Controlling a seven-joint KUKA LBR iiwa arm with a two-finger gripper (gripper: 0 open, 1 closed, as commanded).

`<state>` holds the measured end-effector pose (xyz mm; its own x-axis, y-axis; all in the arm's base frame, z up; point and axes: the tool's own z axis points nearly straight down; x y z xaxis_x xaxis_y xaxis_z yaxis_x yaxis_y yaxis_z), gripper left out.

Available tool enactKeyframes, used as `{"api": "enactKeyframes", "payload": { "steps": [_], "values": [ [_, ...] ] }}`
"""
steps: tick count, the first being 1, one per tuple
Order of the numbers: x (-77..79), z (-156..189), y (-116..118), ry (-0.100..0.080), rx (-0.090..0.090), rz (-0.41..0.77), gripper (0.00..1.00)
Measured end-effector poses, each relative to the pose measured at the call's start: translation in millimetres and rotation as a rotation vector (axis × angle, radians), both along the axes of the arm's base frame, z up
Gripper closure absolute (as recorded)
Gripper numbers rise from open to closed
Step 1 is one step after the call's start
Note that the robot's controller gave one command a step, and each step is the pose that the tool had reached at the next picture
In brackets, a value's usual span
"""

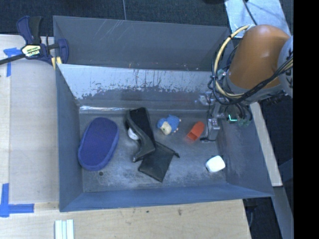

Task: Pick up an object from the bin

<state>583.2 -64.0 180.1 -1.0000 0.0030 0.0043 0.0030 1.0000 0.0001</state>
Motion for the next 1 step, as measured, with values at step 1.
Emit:
{"api": "enactKeyframes", "payload": {
  "steps": [1],
  "values": [
    [26.2,-114.1,73.1,-0.003,0.002,0.049,0.00]
  ]
}}
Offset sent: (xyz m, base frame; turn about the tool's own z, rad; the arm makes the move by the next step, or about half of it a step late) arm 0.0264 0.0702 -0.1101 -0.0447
